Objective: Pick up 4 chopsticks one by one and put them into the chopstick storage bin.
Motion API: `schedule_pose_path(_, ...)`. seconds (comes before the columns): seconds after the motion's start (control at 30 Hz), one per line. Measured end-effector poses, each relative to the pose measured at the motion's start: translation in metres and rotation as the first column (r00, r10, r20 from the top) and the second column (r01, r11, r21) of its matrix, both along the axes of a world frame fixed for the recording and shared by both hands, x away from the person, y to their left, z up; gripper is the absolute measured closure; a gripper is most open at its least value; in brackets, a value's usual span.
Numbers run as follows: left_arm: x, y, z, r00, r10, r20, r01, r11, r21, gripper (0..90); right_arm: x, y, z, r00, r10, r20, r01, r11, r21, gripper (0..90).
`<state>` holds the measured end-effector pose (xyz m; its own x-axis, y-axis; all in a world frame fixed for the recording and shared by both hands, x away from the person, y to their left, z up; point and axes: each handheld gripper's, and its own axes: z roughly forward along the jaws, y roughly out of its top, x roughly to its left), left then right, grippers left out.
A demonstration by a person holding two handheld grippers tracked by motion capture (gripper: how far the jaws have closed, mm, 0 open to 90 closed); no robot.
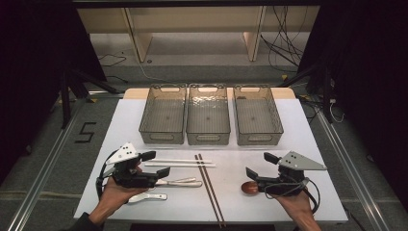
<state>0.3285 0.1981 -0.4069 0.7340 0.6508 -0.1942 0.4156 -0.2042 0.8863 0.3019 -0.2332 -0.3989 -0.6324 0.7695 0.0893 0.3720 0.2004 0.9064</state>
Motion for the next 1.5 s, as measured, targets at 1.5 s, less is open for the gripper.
schedule_pose_path(1.5, 0.083, -0.052, -0.013, 0.9614, -0.148, -0.232, 0.251, 0.8158, 0.521, 32.8, 0.003, -0.001, 0.0, 0.9994, 0.025, -0.023, -0.025, 0.9997, 0.007, 22.3)
